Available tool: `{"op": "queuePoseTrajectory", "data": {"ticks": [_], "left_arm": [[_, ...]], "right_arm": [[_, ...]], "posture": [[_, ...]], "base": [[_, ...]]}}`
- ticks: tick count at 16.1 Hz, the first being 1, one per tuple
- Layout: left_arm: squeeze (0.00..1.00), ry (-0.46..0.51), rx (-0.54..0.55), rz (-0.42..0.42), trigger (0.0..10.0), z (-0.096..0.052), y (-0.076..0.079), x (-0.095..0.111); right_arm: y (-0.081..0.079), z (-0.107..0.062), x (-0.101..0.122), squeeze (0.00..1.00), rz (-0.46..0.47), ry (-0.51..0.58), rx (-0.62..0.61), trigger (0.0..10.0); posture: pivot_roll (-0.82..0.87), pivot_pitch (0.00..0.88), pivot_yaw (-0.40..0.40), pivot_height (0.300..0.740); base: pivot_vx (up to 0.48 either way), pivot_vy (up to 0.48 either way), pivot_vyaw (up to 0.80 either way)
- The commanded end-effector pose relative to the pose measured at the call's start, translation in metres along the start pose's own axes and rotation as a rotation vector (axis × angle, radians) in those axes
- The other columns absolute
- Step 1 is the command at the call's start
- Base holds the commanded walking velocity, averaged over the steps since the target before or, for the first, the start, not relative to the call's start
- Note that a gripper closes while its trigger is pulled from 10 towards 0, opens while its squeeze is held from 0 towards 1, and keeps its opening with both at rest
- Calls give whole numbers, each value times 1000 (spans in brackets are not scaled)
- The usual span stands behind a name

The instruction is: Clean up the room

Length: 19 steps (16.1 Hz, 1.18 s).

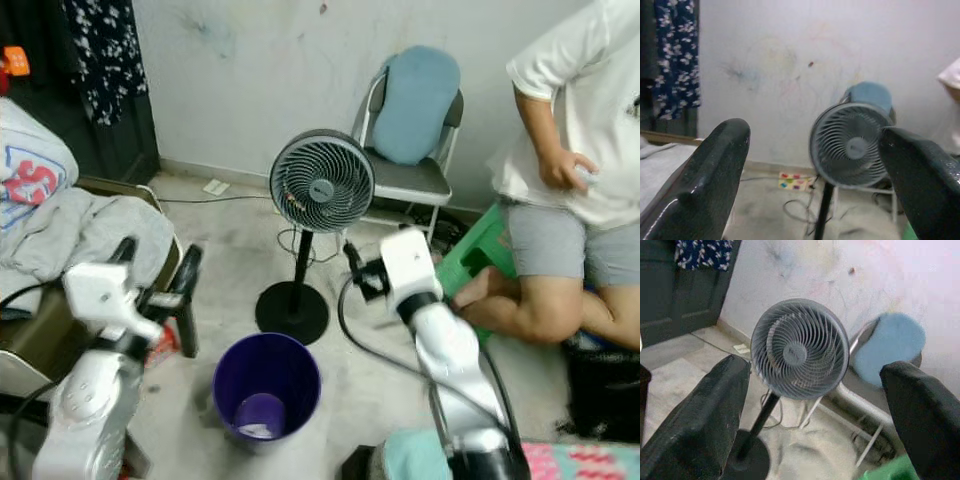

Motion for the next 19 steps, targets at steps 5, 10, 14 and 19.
{"op": "queuePoseTrajectory", "data": {"ticks": [5, 10, 14, 19], "left_arm": [[0, 4, -12, 18, 10000, 7, 0, -4], [0, 4, -129, 37, 10000, 19, 8, -6], [0, -12, -224, 44, 10000, 24, 20, -11], [0, -51, -221, 49, 10000, 9, 6, -17]], "right_arm": [[-1, 11, -3, 0, 7, 11, -7, 10000], [0, 1, -14, 0, 68, 34, -107, 10000], [15, -11, -22, 0, 127, 49, -239, 10000], [24, -35, -26, 0, 116, 18, -291, 10000]], "posture": [[21, 0, -157, 740], [-23, 0, -11, 740], [-64, 0, 86, 740], [-50, 0, 61, 740]], "base": [[0, 0, 0], [0, 0, 0], [0, 0, 0], [0, 0, 0]]}}
Point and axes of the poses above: a point about 5 cm out from each wrist's last joint towards the gripper, its own z axis pointing out of the wrist towards the gripper, its own x axis along the axis of the wrist's last joint, y = z × x, the point moved 5 cm from there along z, pointing out of the wrist towards the gripper, and after that the axes turned 15 degrees about z, right-handed, at the moved point
